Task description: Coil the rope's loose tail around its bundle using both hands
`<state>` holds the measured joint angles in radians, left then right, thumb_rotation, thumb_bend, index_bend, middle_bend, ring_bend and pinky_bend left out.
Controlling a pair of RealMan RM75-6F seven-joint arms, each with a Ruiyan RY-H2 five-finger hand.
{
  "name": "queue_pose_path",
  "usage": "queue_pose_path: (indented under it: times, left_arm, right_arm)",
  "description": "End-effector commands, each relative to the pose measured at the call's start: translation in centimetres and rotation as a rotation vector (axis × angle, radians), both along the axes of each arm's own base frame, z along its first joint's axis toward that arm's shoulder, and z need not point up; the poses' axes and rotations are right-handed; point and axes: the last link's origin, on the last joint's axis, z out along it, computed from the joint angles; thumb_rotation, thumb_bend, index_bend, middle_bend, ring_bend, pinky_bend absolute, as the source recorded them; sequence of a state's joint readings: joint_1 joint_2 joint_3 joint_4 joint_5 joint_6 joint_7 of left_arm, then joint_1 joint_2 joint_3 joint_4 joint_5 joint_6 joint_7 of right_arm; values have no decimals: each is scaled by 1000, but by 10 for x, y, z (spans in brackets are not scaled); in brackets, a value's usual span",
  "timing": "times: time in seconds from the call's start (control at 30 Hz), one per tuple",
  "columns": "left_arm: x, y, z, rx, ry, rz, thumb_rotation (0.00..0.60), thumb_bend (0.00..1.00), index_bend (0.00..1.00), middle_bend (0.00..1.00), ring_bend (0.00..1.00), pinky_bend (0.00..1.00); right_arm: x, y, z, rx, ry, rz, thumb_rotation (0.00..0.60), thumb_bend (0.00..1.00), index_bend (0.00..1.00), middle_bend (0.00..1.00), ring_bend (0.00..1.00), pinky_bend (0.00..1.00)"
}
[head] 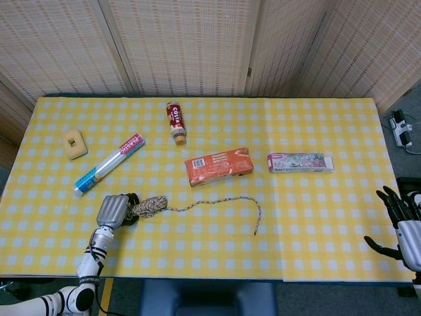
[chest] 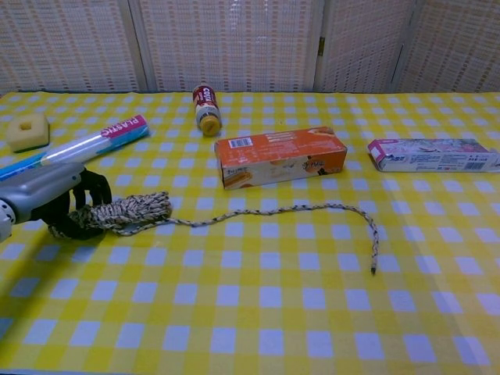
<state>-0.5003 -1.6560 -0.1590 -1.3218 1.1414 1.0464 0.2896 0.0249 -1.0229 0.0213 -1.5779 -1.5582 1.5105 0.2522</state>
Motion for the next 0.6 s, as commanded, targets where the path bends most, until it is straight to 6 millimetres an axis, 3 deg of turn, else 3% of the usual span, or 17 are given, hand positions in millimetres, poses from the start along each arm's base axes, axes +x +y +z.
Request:
queue_pose_path:
  times: [0.03, 0.33, 0.6]
  left_arm:
    - [0, 1, -1, -3, -60, -6, 600, 465, 653, 654, 642, 718]
    - [4, -1, 14, -21, -240, -58, 600, 581, 736, 737, 719, 805]
    - [16, -10, 26, -61, -392, -103, 600, 597, 755, 753, 735, 813]
  right_arm:
    - [1, -1, -1, 5, 5, 3, 600, 226, 84, 63, 142, 0]
    - [15, -10, -8, 61, 43, 45, 600, 226, 107, 77, 153, 0]
    - [36, -31, -36, 147, 65, 89, 600, 225, 214, 104, 176, 0]
